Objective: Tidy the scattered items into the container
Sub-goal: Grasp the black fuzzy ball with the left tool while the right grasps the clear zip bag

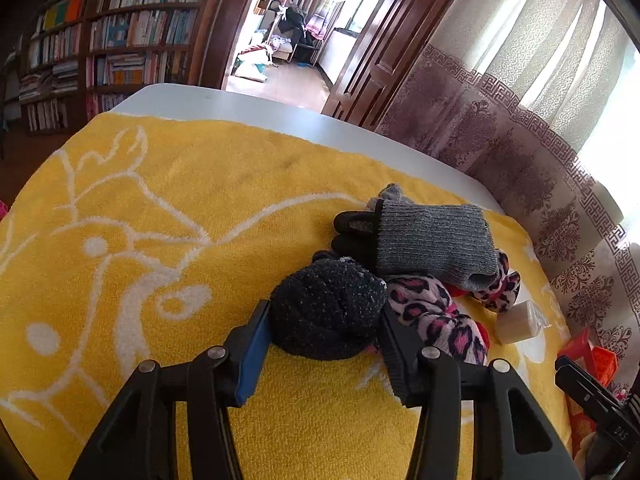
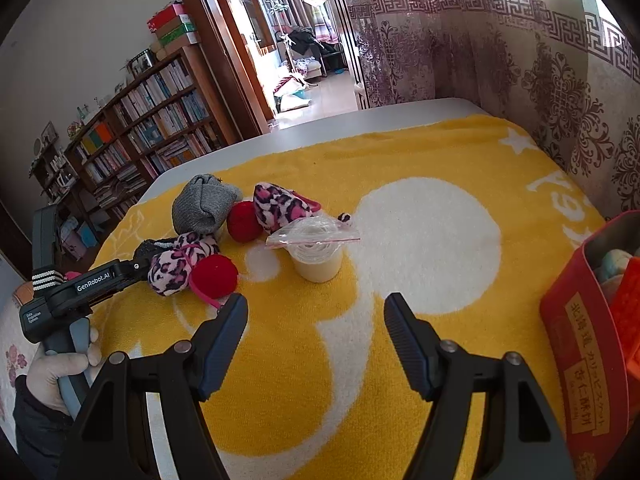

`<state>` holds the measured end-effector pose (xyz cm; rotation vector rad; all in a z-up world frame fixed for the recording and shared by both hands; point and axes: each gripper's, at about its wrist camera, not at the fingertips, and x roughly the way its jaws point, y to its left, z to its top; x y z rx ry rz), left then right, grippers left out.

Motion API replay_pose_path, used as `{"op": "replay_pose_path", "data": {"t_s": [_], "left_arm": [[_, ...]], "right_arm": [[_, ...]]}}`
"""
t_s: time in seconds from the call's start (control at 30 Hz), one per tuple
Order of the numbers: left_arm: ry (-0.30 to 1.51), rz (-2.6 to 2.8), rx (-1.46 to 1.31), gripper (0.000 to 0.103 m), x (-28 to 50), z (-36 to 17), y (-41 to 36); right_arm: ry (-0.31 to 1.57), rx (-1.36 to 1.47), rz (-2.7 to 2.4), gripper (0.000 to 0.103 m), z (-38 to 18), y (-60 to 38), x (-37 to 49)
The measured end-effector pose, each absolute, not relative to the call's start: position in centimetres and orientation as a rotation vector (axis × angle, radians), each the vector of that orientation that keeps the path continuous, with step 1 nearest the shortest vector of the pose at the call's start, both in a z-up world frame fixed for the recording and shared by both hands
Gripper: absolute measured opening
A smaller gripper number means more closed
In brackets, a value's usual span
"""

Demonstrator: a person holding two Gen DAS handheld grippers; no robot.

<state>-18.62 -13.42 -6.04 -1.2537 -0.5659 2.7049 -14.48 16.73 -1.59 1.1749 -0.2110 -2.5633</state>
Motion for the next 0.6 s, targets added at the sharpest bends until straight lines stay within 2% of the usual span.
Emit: {"op": "replay_pose_path", "data": {"t_s": [0.3,0.6], "left_arm": [[-0.600,2.743,-1.105,0.053,-16.6,-2.7,-13.9],[-0.620,2.719,-1.041,0.053,-15.3,-1.2,-13.3]], "right_arm": [[-0.318,1.233,-2.536,0.074,-2.7,18.2,-15.3],[-0.272,1.284,-2.518,0.074,-1.4,16.6,-17.7]]}}
